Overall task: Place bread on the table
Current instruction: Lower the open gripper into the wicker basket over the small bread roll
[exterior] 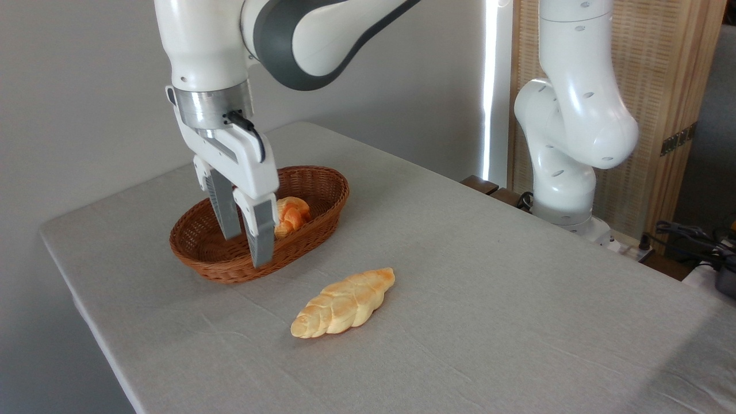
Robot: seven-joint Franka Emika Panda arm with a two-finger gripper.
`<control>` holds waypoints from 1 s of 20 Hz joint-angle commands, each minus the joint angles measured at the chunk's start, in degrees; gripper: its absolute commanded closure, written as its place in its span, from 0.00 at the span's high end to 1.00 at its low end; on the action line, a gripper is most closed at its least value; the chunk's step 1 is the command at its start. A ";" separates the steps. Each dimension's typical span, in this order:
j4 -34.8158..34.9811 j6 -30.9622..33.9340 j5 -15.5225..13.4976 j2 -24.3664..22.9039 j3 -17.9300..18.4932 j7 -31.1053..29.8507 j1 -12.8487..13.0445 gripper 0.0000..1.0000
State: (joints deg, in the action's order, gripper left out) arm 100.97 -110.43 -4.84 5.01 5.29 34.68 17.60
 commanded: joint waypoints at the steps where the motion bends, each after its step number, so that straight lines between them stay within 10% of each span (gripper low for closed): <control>1: 0.28 0.30 -2.62 0.00 -3.78 -2.93 0.51 1.00; 20: 3.62 12.26 -2.28 1.23 -12.06 -11.47 1.91 1.00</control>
State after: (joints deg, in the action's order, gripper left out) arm 104.80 -98.91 -6.78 5.50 -7.03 24.05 18.73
